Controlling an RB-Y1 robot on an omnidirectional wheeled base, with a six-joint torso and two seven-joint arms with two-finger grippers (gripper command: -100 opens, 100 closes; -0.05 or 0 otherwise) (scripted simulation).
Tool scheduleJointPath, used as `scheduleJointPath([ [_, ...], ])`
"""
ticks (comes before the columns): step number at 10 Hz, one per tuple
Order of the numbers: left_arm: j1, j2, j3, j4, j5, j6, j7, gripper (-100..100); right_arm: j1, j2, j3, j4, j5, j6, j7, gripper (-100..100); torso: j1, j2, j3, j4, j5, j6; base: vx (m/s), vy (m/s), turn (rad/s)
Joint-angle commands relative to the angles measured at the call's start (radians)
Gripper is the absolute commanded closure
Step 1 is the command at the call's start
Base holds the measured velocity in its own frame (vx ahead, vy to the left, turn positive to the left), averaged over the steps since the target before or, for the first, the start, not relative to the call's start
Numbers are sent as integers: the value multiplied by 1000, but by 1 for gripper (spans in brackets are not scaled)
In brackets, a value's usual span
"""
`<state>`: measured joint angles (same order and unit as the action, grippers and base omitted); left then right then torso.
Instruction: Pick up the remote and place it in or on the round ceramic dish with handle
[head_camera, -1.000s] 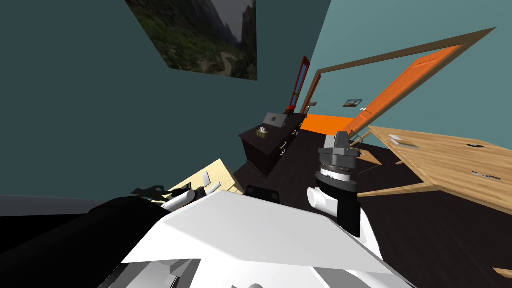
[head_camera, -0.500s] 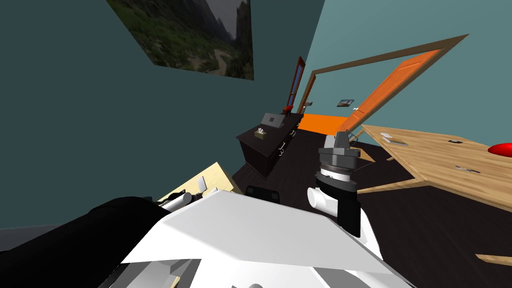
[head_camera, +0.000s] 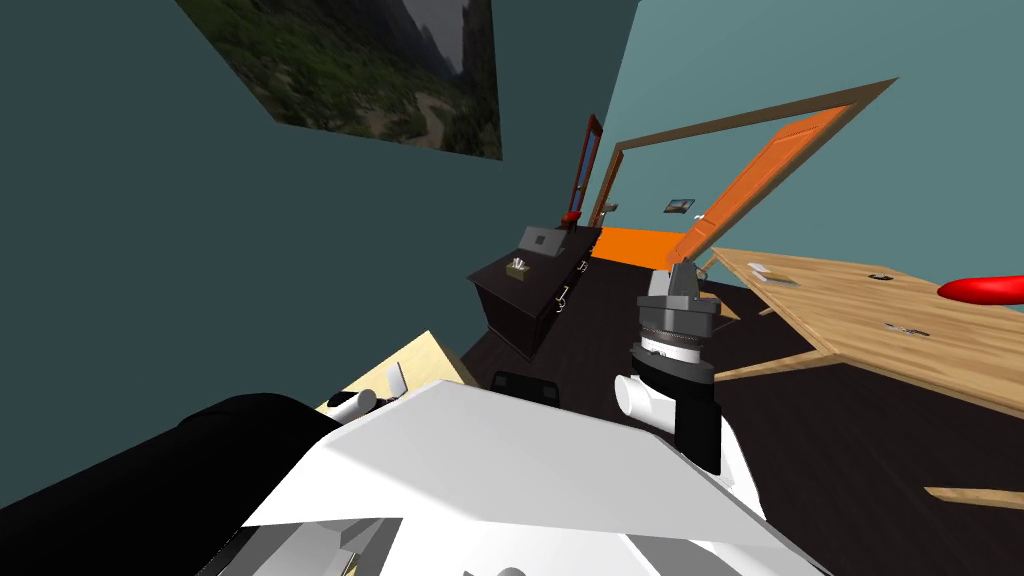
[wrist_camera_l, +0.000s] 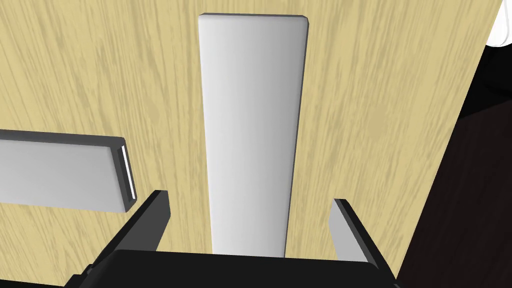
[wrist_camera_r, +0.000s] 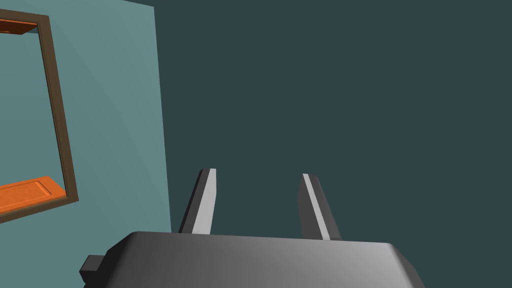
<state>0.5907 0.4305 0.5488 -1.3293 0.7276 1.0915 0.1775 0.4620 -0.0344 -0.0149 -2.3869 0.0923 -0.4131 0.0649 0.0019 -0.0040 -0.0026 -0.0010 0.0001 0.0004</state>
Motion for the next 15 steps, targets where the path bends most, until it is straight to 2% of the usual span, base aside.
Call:
scheduleJointPath([
  [1,8,5,10,15,16,39,-8,-100,0,0,0,0,0,0,0,0,0,0,0,0,0,0,52,20,-96],
  [2,9,8,13,23,21,53,-11,-100,0,0,0,0,0,0,0,0,0,0,0,0,0,0,51,26,-57],
  [3,5,8,11,19,17,42,-7,-100,0,0,0,0,0,0,0,0,0,0,0,0,0,0,22,14,-8],
  [4,6,9,12,19,18,47,-8,0,0,0,0,0,0,0,0,0,-1,1,1,0,0,0,0,0,0],
  [5,-20,-2,2,54,1,22,2,-100,0,0,0,0,0,0,0,0,-1,3,1,1,0,0,-45,12,-75],
  [8,-57,-18,-12,107,-24,-14,18,-100,0,0,0,0,0,0,0,0,0,8,4,2,0,0,-67,28,-82],
  [9,-49,-16,-10,95,-20,-7,14,-100,0,0,0,0,0,0,0,0,0,8,4,2,0,0,-29,13,-12],
  [10,-50,-16,-10,97,-21,-9,15,100,0,0,0,0,0,0,0,0,-1,6,4,1,0,-1,-5,2,3],
  [14,-49,-17,-11,97,-20,-7,15,100,0,0,0,0,0,0,0,0,0,3,2,1,0,0,0,0,0],
  [15,-49,-17,-11,97,-20,-7,15,0,0,0,0,0,0,0,0,0,0,3,2,1,0,0,0,0,0],
])
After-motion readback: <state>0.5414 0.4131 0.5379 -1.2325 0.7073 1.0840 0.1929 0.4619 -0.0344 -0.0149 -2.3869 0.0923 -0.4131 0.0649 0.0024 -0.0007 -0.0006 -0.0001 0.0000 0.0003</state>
